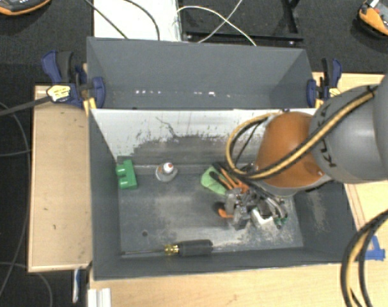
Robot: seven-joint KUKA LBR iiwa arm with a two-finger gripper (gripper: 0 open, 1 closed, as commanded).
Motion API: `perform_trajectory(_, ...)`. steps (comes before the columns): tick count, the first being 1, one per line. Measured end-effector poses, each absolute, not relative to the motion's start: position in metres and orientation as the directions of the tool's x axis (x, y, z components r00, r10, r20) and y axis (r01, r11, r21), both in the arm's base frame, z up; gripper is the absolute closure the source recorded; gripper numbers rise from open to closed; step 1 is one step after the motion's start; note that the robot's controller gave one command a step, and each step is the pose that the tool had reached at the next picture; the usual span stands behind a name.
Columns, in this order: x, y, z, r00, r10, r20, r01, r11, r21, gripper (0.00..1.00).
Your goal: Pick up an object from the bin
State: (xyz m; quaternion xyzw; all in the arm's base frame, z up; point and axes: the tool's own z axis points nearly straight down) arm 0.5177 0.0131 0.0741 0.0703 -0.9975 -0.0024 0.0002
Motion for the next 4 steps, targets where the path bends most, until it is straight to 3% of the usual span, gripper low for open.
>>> perform_trajectory(1,0.575,0.084,0.071,-0.89,-0.456,-0.007,-0.456,0.89,0.006,1.0)
perform_trajectory(2,0.5,0.005,0.071,-0.74,-0.672,-0.003,-0.672,0.74,0.005,1.0)
perform_trajectory(3,0.582,0.096,0.095,-0.703,-0.711,-0.018,-0.711,0.703,0.003,1.0)
perform_trajectory(4,0.522,-0.016,0.083,-0.666,-0.746,-0.007,-0.746,0.666,0.004,1.0)
